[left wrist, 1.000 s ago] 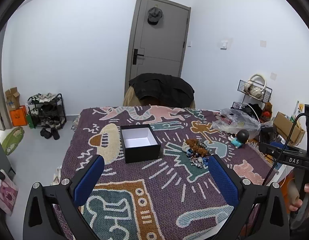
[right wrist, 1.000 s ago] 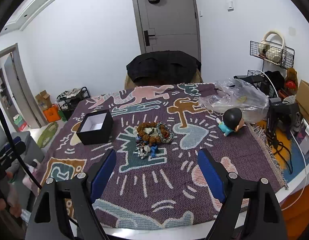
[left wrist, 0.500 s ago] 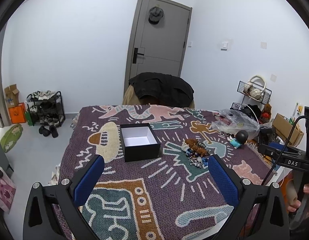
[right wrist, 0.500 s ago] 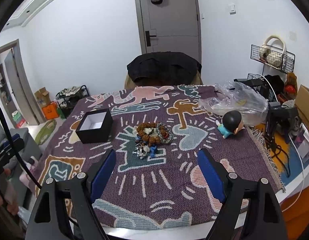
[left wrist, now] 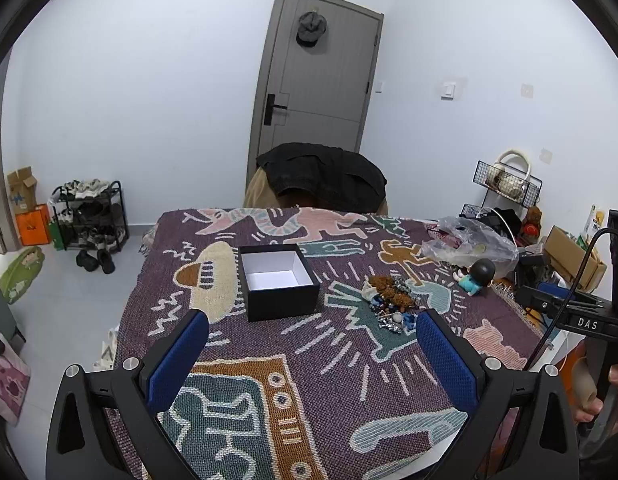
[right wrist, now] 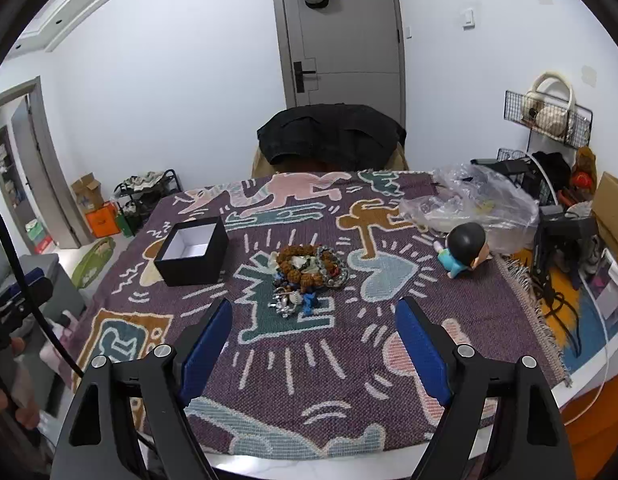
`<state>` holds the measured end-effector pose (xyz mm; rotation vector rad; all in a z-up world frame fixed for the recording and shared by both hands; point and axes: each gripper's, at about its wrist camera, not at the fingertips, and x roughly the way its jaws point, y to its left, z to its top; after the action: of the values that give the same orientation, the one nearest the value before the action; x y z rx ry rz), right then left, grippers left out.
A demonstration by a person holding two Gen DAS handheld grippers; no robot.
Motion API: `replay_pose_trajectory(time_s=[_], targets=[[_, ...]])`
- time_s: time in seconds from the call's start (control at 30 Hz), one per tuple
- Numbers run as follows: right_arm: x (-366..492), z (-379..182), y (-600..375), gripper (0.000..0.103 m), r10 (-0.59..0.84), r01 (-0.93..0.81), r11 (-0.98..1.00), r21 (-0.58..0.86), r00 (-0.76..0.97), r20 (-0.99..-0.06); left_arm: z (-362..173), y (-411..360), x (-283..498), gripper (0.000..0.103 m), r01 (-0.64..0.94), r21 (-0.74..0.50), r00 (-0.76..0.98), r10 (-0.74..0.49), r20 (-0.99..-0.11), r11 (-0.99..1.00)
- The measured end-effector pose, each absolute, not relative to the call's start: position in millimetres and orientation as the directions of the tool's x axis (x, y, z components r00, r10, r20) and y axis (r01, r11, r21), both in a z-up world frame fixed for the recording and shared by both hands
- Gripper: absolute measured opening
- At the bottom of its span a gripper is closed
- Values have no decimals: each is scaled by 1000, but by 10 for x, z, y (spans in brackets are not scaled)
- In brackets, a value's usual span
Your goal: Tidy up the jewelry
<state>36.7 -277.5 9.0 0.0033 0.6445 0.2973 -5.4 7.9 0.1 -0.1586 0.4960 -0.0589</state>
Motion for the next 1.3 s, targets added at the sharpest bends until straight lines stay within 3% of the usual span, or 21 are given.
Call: replay_pose_trajectory(time_s=[0.83, 1.3], targets=[[438, 82, -2890, 83, 257, -234, 965, 116, 764, -593, -18, 85, -29, 103, 29, -175, 875, -109, -472, 984], [664, 126, -2906, 83, 322, -283, 946, 159, 760, -564, -43, 2, 169, 101, 101, -232, 868, -200, -454, 967]])
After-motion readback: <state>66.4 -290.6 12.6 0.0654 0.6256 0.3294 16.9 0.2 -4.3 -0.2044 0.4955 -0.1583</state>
